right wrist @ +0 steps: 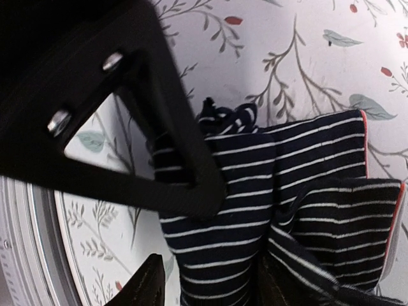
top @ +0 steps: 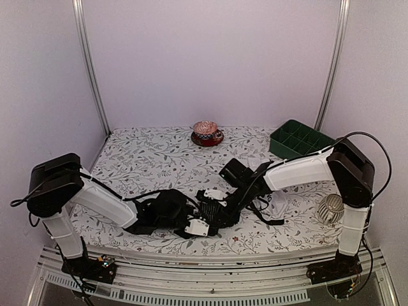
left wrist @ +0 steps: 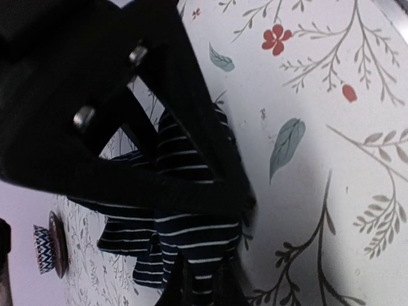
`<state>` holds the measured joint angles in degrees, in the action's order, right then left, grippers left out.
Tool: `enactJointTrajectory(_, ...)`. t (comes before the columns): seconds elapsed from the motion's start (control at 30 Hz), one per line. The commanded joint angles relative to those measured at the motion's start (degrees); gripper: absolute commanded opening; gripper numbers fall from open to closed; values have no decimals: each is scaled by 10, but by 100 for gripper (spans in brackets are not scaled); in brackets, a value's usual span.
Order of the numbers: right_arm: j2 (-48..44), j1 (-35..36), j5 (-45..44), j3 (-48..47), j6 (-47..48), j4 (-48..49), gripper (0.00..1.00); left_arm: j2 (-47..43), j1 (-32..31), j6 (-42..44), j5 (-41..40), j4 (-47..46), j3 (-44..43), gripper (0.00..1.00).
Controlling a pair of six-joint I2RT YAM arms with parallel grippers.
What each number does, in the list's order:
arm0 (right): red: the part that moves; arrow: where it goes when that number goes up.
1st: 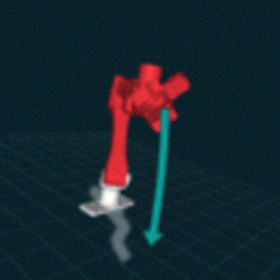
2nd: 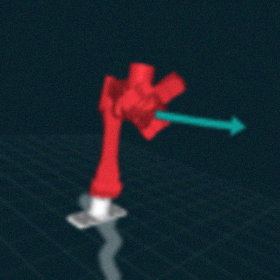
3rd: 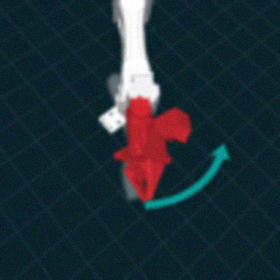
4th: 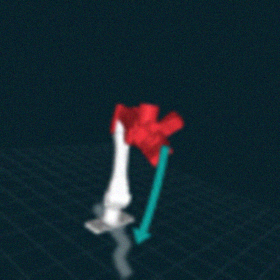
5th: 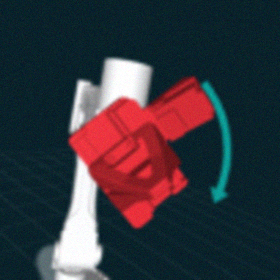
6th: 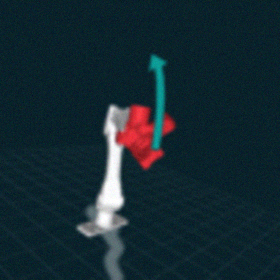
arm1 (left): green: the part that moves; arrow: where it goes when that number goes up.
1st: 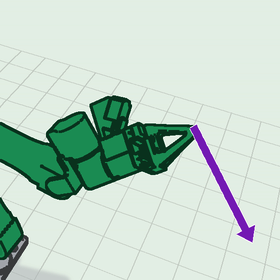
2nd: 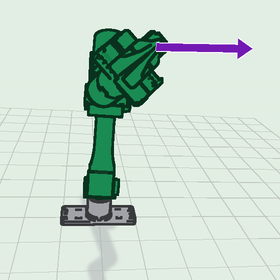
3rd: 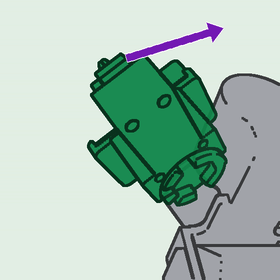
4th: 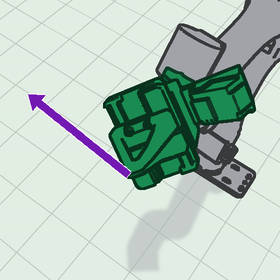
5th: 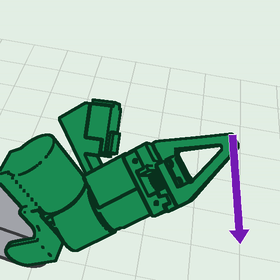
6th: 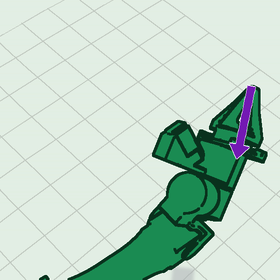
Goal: Roll the underwear
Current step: Roll the underwear at the center of the board.
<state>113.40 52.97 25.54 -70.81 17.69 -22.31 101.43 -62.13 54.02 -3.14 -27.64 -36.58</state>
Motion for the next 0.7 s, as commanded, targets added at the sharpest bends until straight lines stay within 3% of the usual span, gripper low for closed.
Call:
enactJointTrajectory(0.0,-93,3,-43,73,6,-6,55,24,0,-64,75,172,-55,0)
enactJointTrajectory(0.1,-178,3,-107,134,9,49,70,35,12,-84,118,238,-97,0)
enactJointTrajectory(0.23,-274,4,-190,185,4,119,78,58,39,-109,175,319,-151,0)
enactJointTrajectory(0.43,-409,15,-348,267,3,241,80,104,74,-132,253,433,-227,0)
enactJointTrajectory(0.67,-523,127,-449,359,98,378,80,190,119,-154,348,547,-326,0)
